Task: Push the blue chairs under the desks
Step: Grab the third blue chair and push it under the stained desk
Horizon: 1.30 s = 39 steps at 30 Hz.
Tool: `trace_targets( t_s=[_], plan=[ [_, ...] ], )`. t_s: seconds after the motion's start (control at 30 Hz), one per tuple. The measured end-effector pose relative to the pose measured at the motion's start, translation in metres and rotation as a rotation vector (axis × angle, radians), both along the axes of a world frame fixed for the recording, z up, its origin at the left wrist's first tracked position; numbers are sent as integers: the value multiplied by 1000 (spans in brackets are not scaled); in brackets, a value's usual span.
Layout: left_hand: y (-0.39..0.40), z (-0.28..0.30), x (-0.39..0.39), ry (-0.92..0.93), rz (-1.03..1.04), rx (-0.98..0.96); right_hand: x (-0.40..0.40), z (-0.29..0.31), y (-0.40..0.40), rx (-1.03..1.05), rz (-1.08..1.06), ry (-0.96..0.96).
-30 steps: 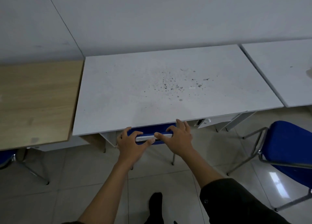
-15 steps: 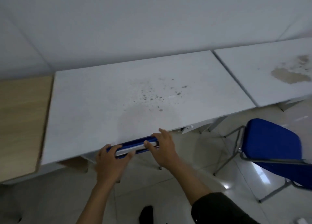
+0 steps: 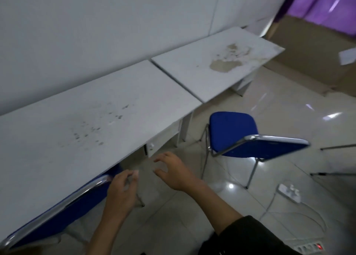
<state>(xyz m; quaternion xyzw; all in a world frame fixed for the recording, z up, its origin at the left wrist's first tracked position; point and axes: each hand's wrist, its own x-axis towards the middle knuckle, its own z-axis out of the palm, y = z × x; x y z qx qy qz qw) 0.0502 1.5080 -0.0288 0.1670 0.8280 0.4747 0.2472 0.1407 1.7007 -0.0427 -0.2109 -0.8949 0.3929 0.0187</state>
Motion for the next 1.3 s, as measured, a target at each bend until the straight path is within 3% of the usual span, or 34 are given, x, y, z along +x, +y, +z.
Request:
trace_targets(
  t_s=[0.2,0.37,0.67,0.83,0.97,1.03,1.17,1.3],
  plan=[
    [124,8,76,-44,-82,4,103,9,125,23,-172,-17],
    [243,6,148,-15,-282,21,200,22,230,1,-386,7],
    [393,14,228,54,-571,100,306,9,343,-17,-704,16],
    [463,-14,230,139,-622,-4,317,-13,394,85,-734,-51],
    [501,-42,226,327,-625,-214,310,-31,419,187,-644,-254],
    [516,-55,221,336,-571,-295,300,-44,431,251,-622,-314],
    [537,-63,211,400,-490,-306,286,-57,443,434,-717,-196],
    [546,-63,203,444,-501,-316,280,-60,454,458,-632,-149]
  ],
)
